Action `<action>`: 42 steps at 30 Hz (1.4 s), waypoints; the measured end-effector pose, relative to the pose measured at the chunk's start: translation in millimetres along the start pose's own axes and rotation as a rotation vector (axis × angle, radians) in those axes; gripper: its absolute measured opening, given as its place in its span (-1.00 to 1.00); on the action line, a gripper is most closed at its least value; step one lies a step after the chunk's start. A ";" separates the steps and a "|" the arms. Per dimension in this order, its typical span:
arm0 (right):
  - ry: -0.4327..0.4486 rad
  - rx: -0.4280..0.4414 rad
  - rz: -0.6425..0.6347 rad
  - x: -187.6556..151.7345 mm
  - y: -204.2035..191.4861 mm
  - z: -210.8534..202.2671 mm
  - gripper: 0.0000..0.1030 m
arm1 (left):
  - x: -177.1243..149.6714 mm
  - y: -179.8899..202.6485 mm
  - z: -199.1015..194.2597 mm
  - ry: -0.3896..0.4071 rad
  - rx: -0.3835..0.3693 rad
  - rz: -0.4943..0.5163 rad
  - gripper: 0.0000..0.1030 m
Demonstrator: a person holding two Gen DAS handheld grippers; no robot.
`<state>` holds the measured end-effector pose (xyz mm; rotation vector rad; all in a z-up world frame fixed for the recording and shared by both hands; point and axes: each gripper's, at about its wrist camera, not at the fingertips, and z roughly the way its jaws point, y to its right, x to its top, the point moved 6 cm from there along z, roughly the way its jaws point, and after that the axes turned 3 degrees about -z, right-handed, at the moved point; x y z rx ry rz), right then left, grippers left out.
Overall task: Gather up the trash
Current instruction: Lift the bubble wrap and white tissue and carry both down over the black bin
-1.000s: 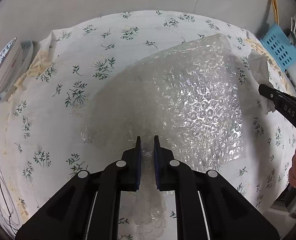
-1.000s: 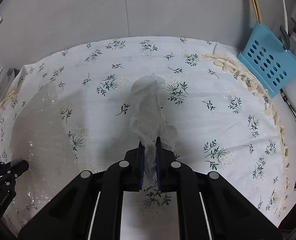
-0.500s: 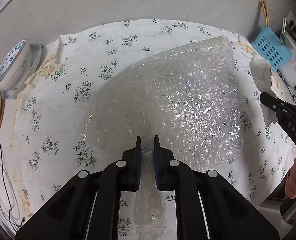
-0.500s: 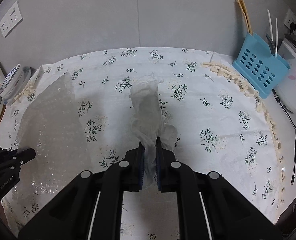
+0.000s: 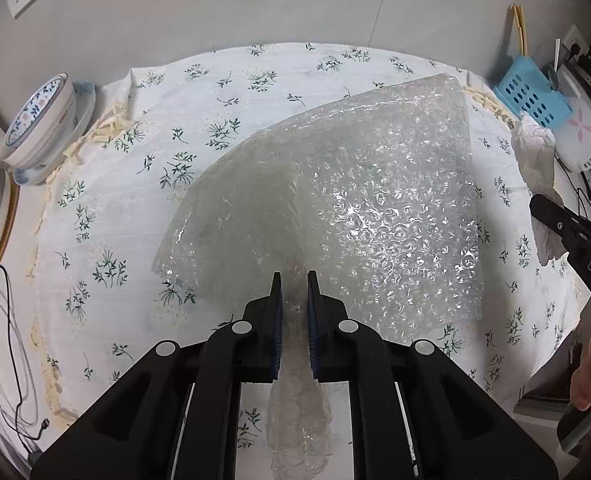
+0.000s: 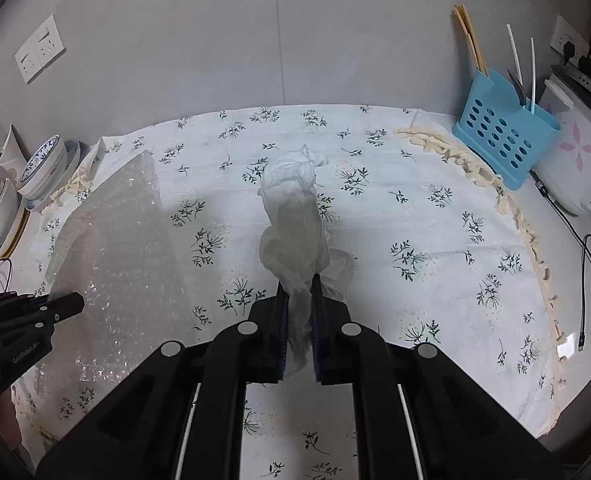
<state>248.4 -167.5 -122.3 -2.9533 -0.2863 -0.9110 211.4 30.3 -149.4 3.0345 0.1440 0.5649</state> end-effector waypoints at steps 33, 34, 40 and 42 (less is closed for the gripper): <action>0.069 0.029 -0.029 -46.5 4.1 -77.1 -0.84 | -44.0 24.7 -54.2 0.048 -0.009 0.011 -0.82; 0.069 0.030 -0.032 -48.2 4.4 -78.6 -0.84 | -46.2 25.2 -55.2 0.049 -0.009 0.009 -0.82; 0.073 0.042 -0.040 -61.8 8.3 -88.9 -0.84 | -61.7 30.7 -63.1 0.052 -0.007 0.000 -0.82; 0.075 0.045 -0.044 -66.6 8.9 -93.1 -0.84 | -66.7 32.5 -65.6 0.053 -0.006 -0.003 -0.82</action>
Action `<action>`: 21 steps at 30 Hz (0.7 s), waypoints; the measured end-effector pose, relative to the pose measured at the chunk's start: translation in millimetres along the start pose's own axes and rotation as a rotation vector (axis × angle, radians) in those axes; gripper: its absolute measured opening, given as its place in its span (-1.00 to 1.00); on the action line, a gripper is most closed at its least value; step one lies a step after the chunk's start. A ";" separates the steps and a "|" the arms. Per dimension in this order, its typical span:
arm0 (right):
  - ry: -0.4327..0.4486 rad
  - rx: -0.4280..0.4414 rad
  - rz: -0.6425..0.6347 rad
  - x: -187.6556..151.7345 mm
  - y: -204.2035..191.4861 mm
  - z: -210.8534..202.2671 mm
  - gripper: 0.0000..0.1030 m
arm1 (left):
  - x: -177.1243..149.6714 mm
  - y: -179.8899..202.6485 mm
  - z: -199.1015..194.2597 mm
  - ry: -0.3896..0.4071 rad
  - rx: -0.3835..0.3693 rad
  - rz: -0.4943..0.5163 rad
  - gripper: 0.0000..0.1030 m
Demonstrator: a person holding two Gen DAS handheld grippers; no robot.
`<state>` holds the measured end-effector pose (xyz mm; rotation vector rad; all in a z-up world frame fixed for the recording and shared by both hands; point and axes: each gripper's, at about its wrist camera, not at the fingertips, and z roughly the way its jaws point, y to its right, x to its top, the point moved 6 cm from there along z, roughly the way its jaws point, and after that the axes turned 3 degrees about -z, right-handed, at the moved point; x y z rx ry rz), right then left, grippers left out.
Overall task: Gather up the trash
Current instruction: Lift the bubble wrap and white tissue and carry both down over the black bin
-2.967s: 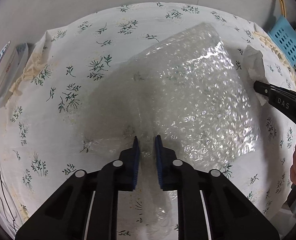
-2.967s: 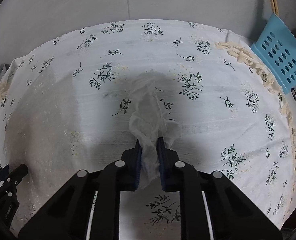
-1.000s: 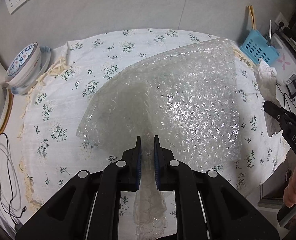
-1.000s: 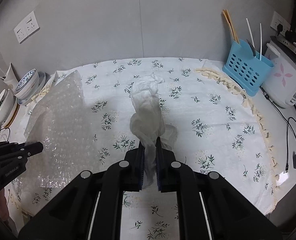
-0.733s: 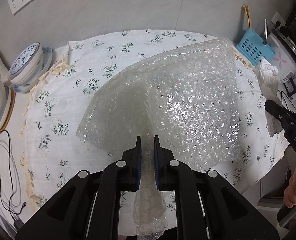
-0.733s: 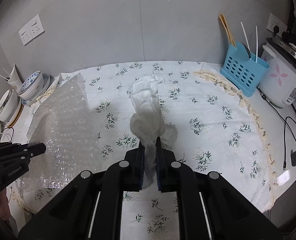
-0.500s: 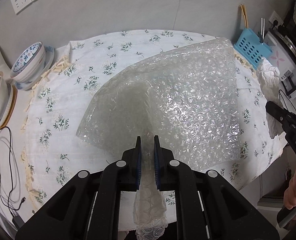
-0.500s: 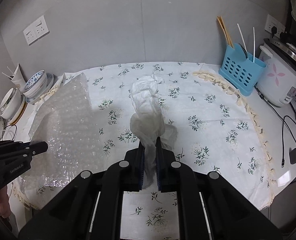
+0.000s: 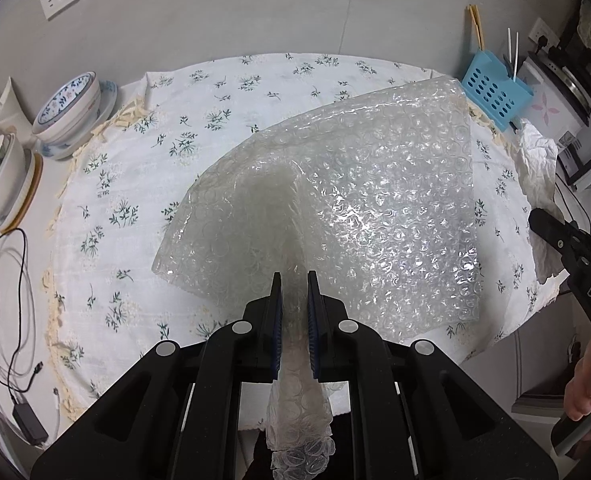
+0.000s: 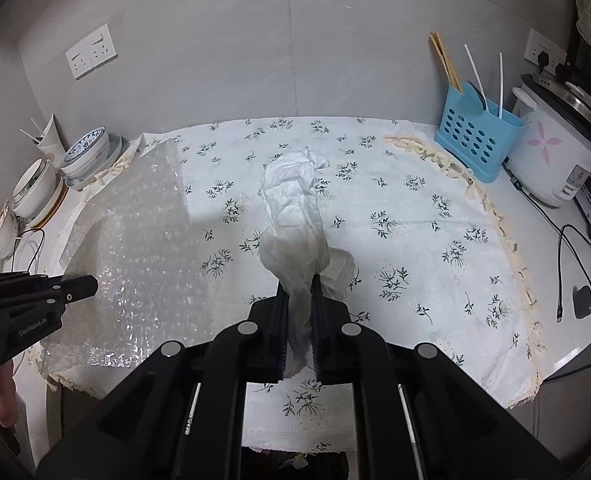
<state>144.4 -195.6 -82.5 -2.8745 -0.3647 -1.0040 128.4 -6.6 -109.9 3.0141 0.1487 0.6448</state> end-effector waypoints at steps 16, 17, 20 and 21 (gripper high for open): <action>0.012 0.040 -0.023 -27.9 1.1 -30.4 -0.84 | -38.3 14.2 -18.2 0.010 -0.001 -0.031 -0.82; 0.013 0.042 -0.025 -29.8 0.9 -32.5 -0.83 | -40.6 15.1 -19.3 0.011 -0.001 -0.033 -0.82; 0.016 0.048 -0.029 -35.7 0.7 -38.6 -0.84 | -48.6 18.6 -23.6 0.013 -0.002 -0.037 -0.82; 0.016 0.050 -0.029 -37.7 0.9 -40.4 -0.84 | -51.2 19.5 -24.4 0.013 -0.002 -0.038 -0.82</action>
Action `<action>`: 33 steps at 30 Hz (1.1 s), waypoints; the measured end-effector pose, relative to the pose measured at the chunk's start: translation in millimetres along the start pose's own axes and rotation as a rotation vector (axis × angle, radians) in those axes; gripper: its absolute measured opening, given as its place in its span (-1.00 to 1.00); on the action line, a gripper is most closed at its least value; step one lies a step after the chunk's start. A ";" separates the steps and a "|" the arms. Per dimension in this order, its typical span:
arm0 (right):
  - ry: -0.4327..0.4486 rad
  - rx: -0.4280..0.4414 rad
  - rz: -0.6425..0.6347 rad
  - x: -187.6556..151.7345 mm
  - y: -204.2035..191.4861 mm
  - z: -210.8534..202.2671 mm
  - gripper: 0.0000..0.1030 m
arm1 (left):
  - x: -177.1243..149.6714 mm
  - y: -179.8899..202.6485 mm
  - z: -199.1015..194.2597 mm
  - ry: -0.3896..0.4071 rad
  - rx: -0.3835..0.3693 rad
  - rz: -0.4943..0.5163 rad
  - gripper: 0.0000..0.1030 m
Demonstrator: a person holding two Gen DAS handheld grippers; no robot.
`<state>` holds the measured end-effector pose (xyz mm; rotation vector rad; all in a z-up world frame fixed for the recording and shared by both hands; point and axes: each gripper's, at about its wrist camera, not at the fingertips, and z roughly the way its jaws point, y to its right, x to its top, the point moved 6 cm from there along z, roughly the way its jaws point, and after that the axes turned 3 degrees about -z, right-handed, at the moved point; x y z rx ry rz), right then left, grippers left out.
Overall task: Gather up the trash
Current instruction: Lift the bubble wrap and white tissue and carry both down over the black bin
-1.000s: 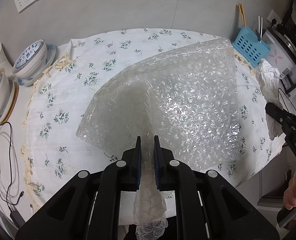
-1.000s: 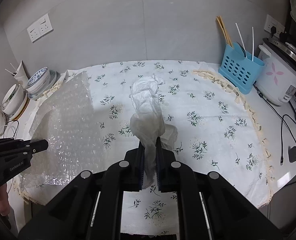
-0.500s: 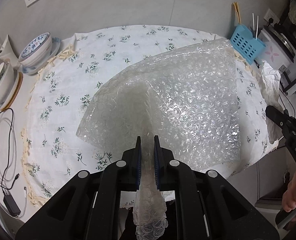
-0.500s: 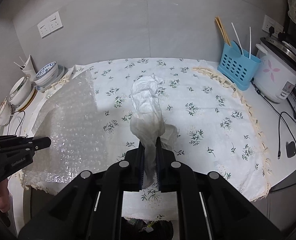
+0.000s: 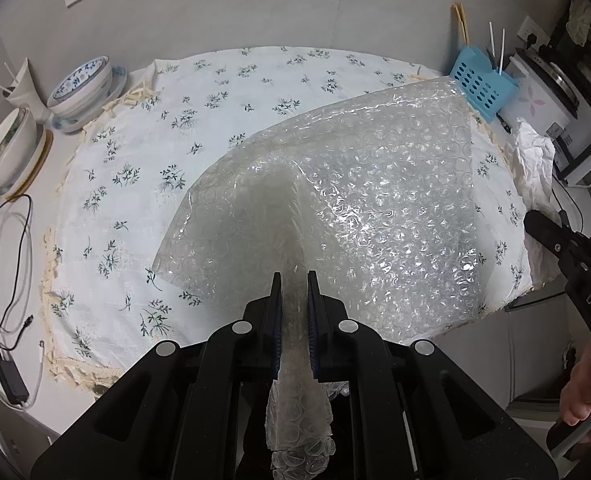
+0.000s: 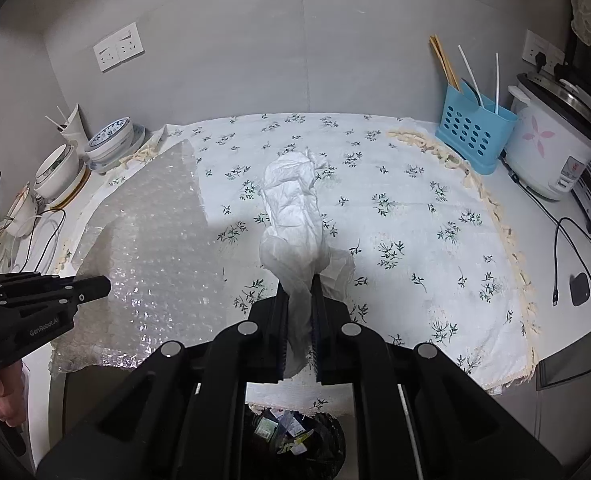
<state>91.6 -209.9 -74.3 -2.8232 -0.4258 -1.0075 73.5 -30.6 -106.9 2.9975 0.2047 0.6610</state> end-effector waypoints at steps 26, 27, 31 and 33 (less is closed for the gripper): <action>-0.047 0.054 -0.027 -86.5 3.3 -29.3 -0.83 | -90.0 30.6 -11.3 -0.038 -0.013 -0.010 -0.82; -0.049 0.058 -0.027 -90.5 3.0 -30.4 -0.83 | -95.1 31.5 -10.5 -0.043 -0.014 -0.010 -0.82; -0.059 0.081 -0.033 -109.0 2.5 -31.8 -0.83 | -117.9 34.4 0.1 -0.078 -0.011 -0.008 -0.82; -0.069 0.092 -0.029 -118.3 3.4 -31.3 -0.83 | -127.7 35.8 4.0 -0.091 -0.015 -0.008 -0.82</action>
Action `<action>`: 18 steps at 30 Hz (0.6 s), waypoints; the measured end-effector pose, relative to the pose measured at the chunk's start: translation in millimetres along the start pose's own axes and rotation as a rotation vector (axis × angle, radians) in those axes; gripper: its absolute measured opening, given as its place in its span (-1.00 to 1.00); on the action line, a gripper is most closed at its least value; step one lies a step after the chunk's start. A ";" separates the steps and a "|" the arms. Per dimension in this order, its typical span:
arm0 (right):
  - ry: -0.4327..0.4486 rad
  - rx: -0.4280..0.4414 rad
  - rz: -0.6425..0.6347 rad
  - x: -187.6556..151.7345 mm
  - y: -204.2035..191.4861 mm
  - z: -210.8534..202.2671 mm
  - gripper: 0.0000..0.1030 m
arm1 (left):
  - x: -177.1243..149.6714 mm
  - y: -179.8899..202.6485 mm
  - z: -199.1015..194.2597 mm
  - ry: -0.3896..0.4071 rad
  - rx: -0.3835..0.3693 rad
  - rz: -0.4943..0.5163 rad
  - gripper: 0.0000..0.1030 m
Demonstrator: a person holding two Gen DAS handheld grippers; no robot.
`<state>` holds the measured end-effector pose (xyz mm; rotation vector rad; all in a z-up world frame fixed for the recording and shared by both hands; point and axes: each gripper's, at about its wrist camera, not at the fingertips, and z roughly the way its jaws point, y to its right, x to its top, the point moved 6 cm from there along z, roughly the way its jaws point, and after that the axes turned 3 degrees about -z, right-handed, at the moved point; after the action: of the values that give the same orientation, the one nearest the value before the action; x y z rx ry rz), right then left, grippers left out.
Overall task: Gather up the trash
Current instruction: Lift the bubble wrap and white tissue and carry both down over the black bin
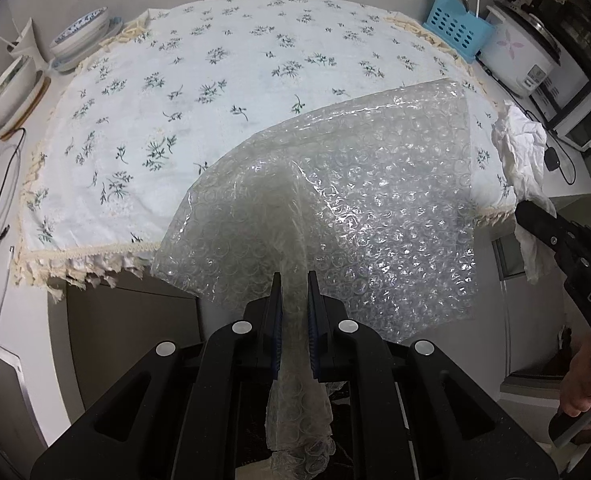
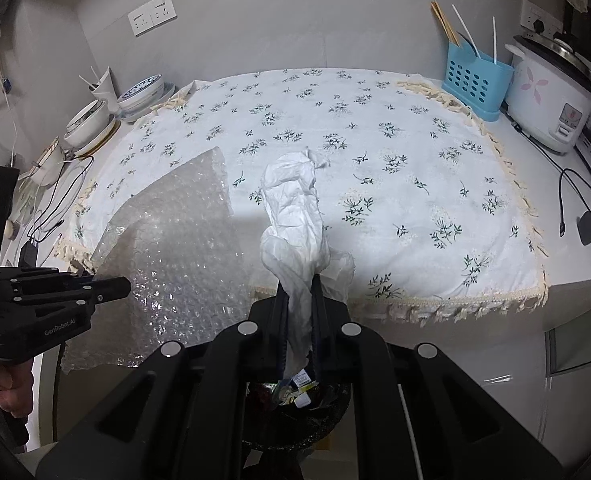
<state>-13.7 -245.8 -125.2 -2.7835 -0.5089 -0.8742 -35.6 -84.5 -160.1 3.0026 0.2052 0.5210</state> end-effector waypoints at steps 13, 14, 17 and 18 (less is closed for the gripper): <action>-0.092 0.014 -0.030 -69.1 -7.8 16.4 -0.83 | -55.4 -1.8 29.7 -0.076 -0.004 -0.005 -0.82; -0.102 0.013 -0.034 -74.3 -9.2 19.1 -0.83 | -60.4 -2.7 33.9 -0.086 -0.001 -0.005 -0.82; -0.125 0.018 -0.038 -88.3 -13.4 27.3 -0.83 | -73.0 -6.3 46.2 -0.112 0.006 -0.009 -0.82; -0.133 0.022 -0.037 -92.6 -15.1 30.3 -0.83 | -76.5 -7.6 49.8 -0.119 0.006 -0.011 -0.82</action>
<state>-74.9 -248.5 -202.6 -2.8335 -0.5895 -0.6890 -90.8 -91.4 -232.7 3.0237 0.2149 0.3395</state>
